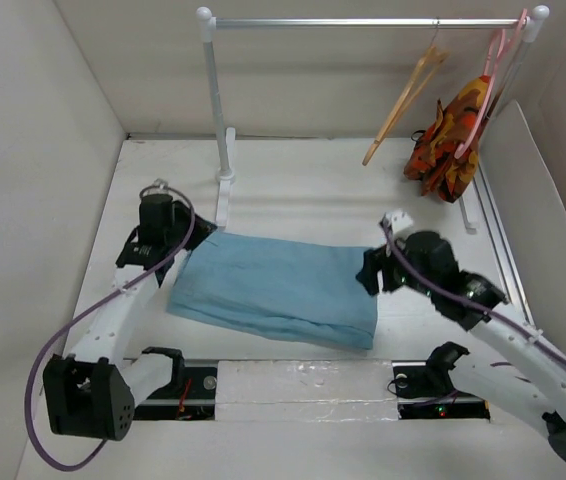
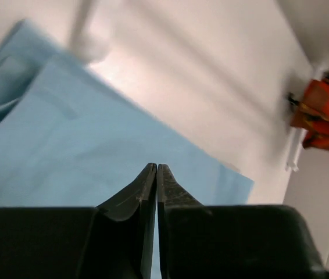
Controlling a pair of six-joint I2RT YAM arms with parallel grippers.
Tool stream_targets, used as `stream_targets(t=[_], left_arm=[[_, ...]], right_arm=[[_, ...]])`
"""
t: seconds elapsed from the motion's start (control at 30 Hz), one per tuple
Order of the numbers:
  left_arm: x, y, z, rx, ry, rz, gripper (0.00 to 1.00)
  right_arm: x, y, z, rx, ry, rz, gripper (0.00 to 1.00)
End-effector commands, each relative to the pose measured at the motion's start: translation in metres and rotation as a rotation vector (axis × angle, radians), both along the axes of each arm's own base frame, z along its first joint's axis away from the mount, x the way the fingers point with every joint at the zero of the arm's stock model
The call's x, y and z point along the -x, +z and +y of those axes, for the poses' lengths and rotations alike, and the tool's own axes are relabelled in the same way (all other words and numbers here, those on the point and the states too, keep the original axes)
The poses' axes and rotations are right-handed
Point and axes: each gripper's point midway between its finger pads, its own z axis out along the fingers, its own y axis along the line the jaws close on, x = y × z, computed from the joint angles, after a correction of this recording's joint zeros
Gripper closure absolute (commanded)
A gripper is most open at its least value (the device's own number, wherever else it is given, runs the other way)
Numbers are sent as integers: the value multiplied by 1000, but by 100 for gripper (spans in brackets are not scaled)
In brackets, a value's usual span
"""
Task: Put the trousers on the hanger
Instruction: Grab a hanger with the right arm
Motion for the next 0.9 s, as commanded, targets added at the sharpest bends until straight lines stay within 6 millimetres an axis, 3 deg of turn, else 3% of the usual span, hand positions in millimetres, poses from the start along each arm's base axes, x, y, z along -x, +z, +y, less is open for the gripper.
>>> stream_targets(t=[0.0,0.03,0.07,0.1,0.13,0.17,0.2,0.23,0.27,0.33,0.37,0.4,0.43,0.57,0.63,0.67,0.73,0.77,0.8,0.83,0.87], left_arm=[[-22,72,-41,-53,-201,-199,100],[-27,73,-50,-79,-231,-193,100],[-33,94,-57,-107,-249,-225,100],[-40,97,-58,-181,-254,-240,100],[-42,92,-80,-224,-314,-223,100],[-46,117,-89,-265,-329,-253,100],[-54,120,-86,-377,-303,-266,100],[-56,113,-106,-425,-346,-247,100],[-58,131,-111,-445,-343,-263,100],[-62,137,-117,-465,-355,-274,97],[-63,140,-119,-450,-360,-291,94],[-59,141,-122,-432,-377,-303,90],[-55,149,-121,-420,-379,-334,87],[-39,127,-123,-390,-428,-326,73],[-34,118,-124,-390,-452,-311,62],[-31,107,-123,-394,-464,-290,61],[-29,98,-123,-403,-476,-272,59],[-27,91,-121,-411,-483,-257,59],[-27,91,-121,-411,-483,-257,59],[-25,88,-121,-412,-486,-251,59],[-25,88,-122,-406,-490,-257,59]], right_arm=[[-46,118,1,-19,28,-250,29],[-71,173,-3,-43,-12,-332,23],[-81,197,-5,-28,-2,-387,19],[-90,218,-8,-32,-17,-418,16],[-101,265,-20,-58,-74,-507,12],[-120,270,-21,-45,-98,-501,11],[-131,280,-27,-50,-122,-515,11],[-140,291,-28,-67,-118,-527,10],[-164,302,-40,-69,-166,-537,10],[-186,308,-45,-95,-187,-525,9],[-196,323,-53,-114,-214,-544,9],[-216,310,-50,-100,-215,-506,9],[-227,310,-60,-79,-263,-506,9],[-268,308,-65,-153,-302,-501,8],[-285,291,-64,-206,-257,-472,8],[-291,294,-62,-248,-245,-489,8],[-298,276,-61,-279,-222,-444,9],[-299,276,-51,-335,-185,-464,8],[-299,276,-51,-336,-184,-464,9],[-300,257,-46,-374,-181,-422,10],[-303,262,-43,-403,-163,-461,11]])
